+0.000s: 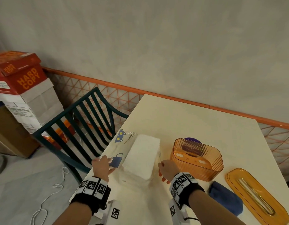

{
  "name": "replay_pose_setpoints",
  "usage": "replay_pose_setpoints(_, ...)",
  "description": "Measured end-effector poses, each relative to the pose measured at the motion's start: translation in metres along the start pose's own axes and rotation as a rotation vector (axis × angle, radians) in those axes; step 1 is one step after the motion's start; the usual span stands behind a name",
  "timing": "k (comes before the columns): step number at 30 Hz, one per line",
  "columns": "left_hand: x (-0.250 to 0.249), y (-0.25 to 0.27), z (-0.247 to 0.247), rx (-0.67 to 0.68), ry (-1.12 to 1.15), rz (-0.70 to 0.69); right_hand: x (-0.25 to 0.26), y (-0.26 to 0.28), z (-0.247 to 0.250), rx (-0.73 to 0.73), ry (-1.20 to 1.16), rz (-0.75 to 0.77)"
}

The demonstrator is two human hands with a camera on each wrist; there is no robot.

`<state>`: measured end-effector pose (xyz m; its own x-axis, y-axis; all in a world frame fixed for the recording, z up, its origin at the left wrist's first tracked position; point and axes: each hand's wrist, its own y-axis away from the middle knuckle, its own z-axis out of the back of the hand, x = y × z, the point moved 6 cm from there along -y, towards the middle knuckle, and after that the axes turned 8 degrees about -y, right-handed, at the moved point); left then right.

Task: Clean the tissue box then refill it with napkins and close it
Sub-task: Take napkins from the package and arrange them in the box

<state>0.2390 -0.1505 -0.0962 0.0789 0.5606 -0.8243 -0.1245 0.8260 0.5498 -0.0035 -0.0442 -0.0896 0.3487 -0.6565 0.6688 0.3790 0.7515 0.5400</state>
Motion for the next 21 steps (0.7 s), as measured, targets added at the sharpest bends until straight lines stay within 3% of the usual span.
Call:
replay_pose_setpoints(4,-0.02,0.014,0.005,-0.204,-0.453,-0.241,0.006,0.004,0.002,0.0,0.048,0.058)
replay_pose_setpoints(8,-0.026,0.044,-0.024,-0.218,-1.128,-0.547,0.014,0.011,0.022,-0.103,0.17,0.185)
replay_pose_setpoints(11,-0.025,0.064,-0.056,-0.146,-1.31,-0.716,0.018,0.024,0.056,-0.305,0.304,0.29)
replay_pose_setpoints(14,-0.031,0.081,-0.091,-0.115,-1.361,-0.888,0.003,0.035,0.095,-0.46,0.312,0.235)
replay_pose_setpoints(16,-0.031,0.084,-0.114,-0.074,-1.454,-0.91,-0.015,0.037,0.118,-0.529,0.286,0.166)
replay_pose_setpoints(21,-0.025,0.08,-0.143,-0.062,-1.592,-0.791,-0.061,0.036,0.157,-0.587,0.255,-0.039)
